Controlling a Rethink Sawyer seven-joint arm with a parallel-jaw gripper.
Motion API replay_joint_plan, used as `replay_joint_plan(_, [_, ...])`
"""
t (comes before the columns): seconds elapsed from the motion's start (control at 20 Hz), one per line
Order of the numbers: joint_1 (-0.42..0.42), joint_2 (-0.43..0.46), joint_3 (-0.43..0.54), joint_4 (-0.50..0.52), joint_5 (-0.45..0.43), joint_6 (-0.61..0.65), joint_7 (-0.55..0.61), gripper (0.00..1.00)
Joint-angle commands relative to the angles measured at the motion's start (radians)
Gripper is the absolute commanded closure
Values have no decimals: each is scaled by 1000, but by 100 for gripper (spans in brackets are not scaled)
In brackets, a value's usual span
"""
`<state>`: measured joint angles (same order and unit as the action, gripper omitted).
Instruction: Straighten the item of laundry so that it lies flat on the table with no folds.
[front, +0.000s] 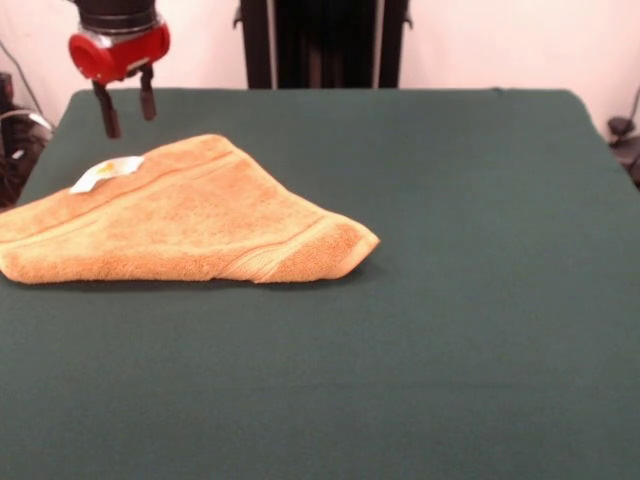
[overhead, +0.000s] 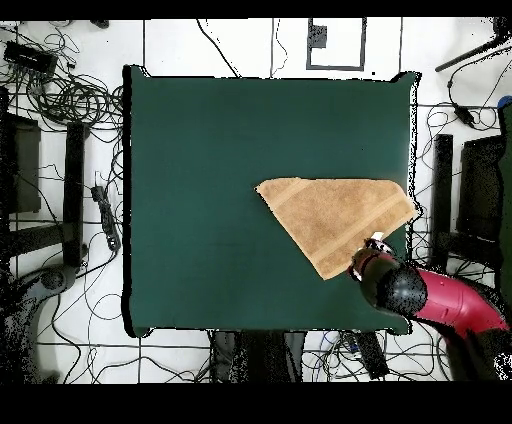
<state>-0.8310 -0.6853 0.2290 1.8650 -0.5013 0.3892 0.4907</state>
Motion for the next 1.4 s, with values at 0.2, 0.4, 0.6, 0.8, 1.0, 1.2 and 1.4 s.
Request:
replay_joint_plan(0.2, [115, 80, -39, -3, 67, 8, 300, 0])
replay_joint_plan(0.4, [124, 90, -52, -1, 75, -6, 298, 0])
replay_joint_plan(0.6, [148, 105, -54, 2, 84, -16, 307, 0])
replay_joint_plan(0.8, [152, 115, -44, 6, 93, -22, 297, 0])
replay_joint_plan(1.0, [157, 124, -36, 9, 109, -20, 291, 0])
replay_joint_plan(1.2, [173, 133, -27, 13, 127, -20, 287, 0])
replay_joint_plan(1.4, [181, 143, -20, 17, 136, -33, 282, 0])
